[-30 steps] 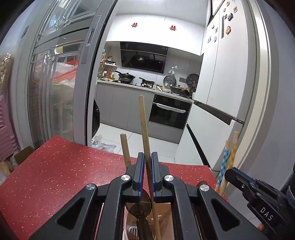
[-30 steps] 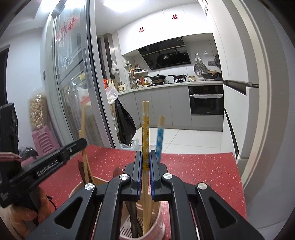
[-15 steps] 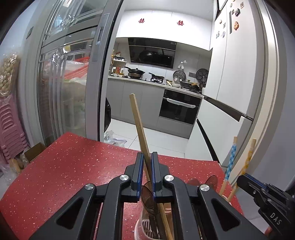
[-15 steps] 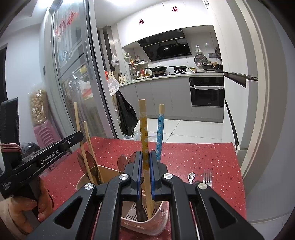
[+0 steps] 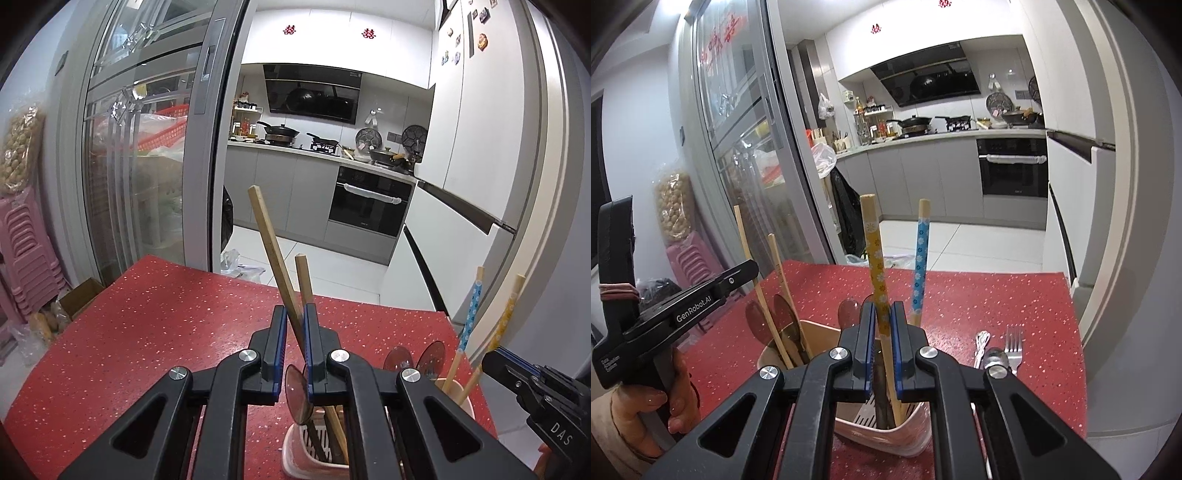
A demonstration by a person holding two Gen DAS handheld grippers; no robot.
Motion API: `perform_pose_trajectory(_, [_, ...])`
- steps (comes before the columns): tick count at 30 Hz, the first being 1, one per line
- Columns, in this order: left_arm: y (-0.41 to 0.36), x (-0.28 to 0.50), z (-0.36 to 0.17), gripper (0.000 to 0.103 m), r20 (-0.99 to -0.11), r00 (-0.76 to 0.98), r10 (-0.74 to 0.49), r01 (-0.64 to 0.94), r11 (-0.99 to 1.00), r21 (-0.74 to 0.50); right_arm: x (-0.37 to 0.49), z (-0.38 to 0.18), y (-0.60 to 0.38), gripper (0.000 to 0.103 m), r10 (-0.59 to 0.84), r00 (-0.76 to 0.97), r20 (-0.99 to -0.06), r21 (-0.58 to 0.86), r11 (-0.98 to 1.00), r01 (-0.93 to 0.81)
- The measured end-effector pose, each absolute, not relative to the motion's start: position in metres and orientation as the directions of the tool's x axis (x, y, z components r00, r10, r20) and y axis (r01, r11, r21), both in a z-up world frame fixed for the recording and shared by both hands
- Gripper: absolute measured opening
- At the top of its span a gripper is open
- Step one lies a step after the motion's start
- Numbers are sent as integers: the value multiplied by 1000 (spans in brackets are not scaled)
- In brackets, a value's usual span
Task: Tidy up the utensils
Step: 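Lower both chopsticks into the caddy and open both tools, then pull both tools back toward the last dark spoon and wooden chopstick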
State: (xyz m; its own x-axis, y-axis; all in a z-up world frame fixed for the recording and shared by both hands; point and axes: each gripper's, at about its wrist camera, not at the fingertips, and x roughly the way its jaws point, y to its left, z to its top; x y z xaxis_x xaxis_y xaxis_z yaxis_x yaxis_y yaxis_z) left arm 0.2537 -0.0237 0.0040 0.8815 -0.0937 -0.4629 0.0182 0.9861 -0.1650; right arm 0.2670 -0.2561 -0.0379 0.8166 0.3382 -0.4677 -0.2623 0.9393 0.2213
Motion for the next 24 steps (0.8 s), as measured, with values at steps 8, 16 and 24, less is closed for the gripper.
perform_pose_trajectory(8, [-21,245,5,31,-491,869,-51,-14,992,-127,259,-34,-262,48,344,812,-471,244,936,-255])
perform_pose_trajectory(16, [-13,222,4,103,-513,858,-11,-42,995,-93,242,-26,-261,57,350,808,-473,241,934,-264])
perform_pose_trajectory(24, [-8,193,-8,103,-578,815,-21,-28,997,-75,214,-28,-258,86,370,788,-492,267,926,-269])
